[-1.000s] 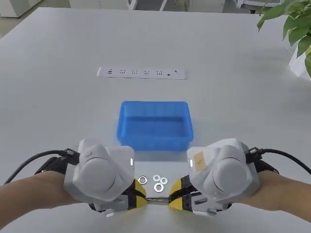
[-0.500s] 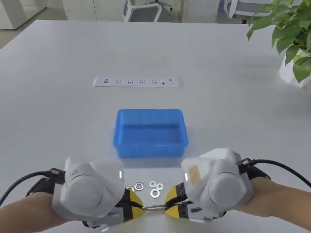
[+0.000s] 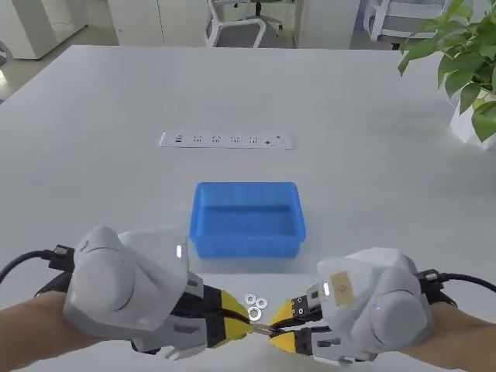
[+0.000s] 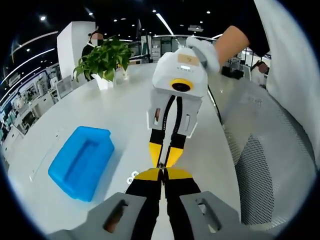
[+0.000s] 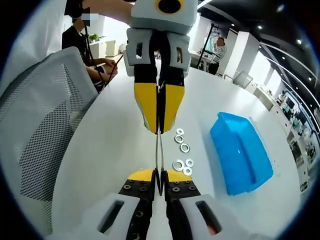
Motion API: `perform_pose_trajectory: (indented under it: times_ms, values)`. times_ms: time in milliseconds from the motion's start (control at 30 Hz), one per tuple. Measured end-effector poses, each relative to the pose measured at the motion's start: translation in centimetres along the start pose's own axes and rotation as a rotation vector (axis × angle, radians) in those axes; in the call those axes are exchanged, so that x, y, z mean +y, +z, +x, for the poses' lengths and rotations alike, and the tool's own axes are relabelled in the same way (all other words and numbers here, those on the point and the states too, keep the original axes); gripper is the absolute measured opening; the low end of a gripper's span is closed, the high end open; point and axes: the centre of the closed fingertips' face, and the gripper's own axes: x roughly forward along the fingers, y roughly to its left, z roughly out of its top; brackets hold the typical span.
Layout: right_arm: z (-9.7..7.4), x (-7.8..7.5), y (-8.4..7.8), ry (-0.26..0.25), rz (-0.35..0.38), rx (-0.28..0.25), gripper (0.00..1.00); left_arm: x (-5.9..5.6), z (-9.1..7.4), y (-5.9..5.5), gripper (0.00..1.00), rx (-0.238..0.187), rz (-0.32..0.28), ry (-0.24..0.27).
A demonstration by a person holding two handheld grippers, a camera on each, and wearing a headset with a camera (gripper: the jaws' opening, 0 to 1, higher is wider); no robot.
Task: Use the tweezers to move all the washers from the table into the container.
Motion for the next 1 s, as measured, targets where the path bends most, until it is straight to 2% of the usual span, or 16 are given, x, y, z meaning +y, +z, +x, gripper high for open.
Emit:
perform_pose_trajectory:
  times_ms: [167,433,500,667,900,1000]
  values:
    - [-0.5,-0.2,-0.1,-0.023,0.042,-0.024,0.08,-0.3,0.9,1.6,0.05,-0.037,0.023,-0.009]
    - [-1.5,-0.3,-0.7,-0.030,0.027,-0.028,0.08,-0.8,2.7,4.1,0.05,-0.096,0.063,-0.030]
    - [-1.7,-0.3,-0.9,-0.026,0.027,-0.031,0.08,-1.2,3.4,4.8,0.05,-0.108,0.096,-0.043]
    - [-1.9,-0.3,-1.1,-0.022,0.019,-0.042,0.07,-1.2,4.1,5.4,0.05,-0.125,0.087,-0.058]
    - [-1.9,-0.5,-1.1,-0.027,0.037,-0.061,0.07,-0.8,4.2,5.6,0.05,-0.126,0.077,-0.064]
    - [-2.0,-0.4,-1.2,-0.028,0.042,-0.072,0.07,-1.1,4.4,5.6,0.05,-0.116,0.096,-0.076]
